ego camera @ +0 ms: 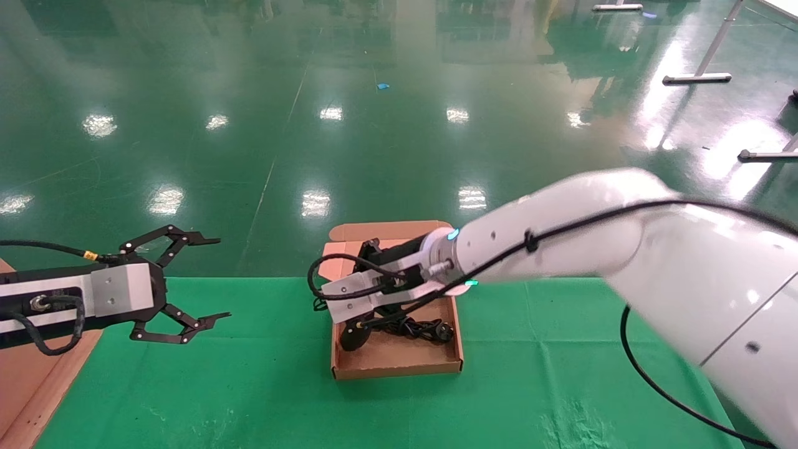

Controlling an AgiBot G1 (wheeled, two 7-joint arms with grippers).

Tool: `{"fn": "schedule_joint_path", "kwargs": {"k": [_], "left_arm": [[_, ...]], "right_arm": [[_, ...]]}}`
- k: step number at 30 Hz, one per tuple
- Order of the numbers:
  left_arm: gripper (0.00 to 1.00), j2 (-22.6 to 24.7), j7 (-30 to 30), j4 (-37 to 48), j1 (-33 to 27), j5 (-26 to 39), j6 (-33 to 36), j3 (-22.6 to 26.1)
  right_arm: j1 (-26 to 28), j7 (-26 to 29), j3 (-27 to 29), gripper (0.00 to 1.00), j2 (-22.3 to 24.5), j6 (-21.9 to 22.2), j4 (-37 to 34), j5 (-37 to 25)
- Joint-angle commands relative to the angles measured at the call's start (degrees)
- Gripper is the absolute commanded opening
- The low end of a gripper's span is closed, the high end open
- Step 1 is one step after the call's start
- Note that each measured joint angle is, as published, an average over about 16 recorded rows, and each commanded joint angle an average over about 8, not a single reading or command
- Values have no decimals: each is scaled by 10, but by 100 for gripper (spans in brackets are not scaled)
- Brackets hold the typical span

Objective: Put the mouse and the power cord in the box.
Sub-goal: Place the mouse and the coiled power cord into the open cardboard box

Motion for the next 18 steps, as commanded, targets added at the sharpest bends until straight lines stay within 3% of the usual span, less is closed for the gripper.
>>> {"fn": "schedule_joint_path", "kwargs": {"k": [1, 7, 15, 18], "left_arm": [[100, 2, 6, 13, 2, -1, -2, -1], [100, 9, 18, 35, -4, -1, 10, -1], [100, 13, 25, 51, -8, -1, 19, -2], [100, 13, 26, 54, -9, -2, 20, -3]], "right_arm": [[-10, 6, -21, 0, 0, 35, 0, 4], [-32, 14, -61, 2, 1, 100, -32, 10], [-50, 11, -94, 97, 1, 131, -56, 17], [-53, 10, -99, 100, 1, 136, -59, 18]]}}
